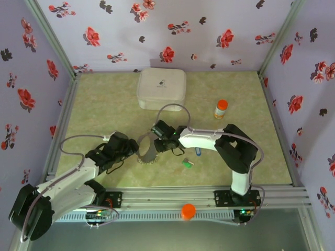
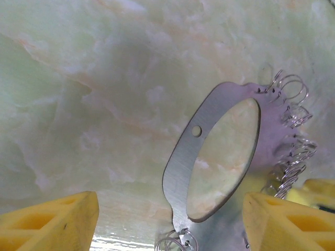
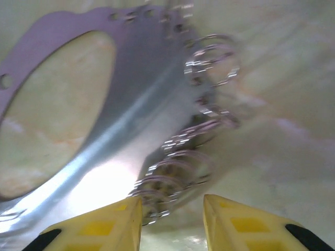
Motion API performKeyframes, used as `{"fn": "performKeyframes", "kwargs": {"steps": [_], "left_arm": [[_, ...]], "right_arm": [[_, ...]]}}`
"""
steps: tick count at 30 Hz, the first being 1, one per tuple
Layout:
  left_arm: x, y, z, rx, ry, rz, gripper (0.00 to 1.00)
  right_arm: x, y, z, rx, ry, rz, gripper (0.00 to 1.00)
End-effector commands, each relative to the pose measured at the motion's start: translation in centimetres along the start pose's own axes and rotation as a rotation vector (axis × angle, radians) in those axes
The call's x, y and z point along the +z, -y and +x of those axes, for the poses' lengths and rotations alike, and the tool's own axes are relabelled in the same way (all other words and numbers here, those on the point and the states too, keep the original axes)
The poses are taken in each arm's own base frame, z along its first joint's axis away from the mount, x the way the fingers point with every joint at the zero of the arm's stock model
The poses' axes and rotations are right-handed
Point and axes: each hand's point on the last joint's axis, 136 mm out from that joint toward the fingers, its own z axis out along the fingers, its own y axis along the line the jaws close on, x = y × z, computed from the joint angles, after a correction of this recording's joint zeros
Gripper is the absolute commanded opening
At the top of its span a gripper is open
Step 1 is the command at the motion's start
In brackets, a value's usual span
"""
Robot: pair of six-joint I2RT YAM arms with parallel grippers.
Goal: Put the keys on the keyring
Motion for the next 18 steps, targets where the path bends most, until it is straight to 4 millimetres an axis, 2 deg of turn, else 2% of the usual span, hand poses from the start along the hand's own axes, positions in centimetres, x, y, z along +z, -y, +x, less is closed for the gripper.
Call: {"fn": "performKeyframes", "kwargs": {"steps": [1, 5, 7, 14, 18], "left_arm": [[-0.4, 1.4, -0.6, 0.083, 0.022, -0.014, 0.73], [0.0, 2.5, -0.2, 0.128, 0.012, -0.016, 0.74], [0.2, 2.7, -0.1, 0.128, 0.010, -0.009, 0.74], [0.9, 2.1, 0.8, 0.109, -0.016, -0.007, 0.70], [1.8, 3.8, 2.9, 0.151, -0.156, 0.060, 0.64]], "right_arm": [[0.5, 3.6, 0.1, 0.022, -0.026, 0.103, 0.35], [0.2, 5.3, -0.5, 0.035, -0.015, 0.133, 0.34], [-0.1, 5.4, -0.9, 0.036, -0.008, 0.131, 0.34], [-2.6, 3.9, -2.3, 0.060, 0.044, 0.049, 0.39], [-3.7, 3.8, -2.5, 0.068, 0.068, 0.033, 0.40]]}}
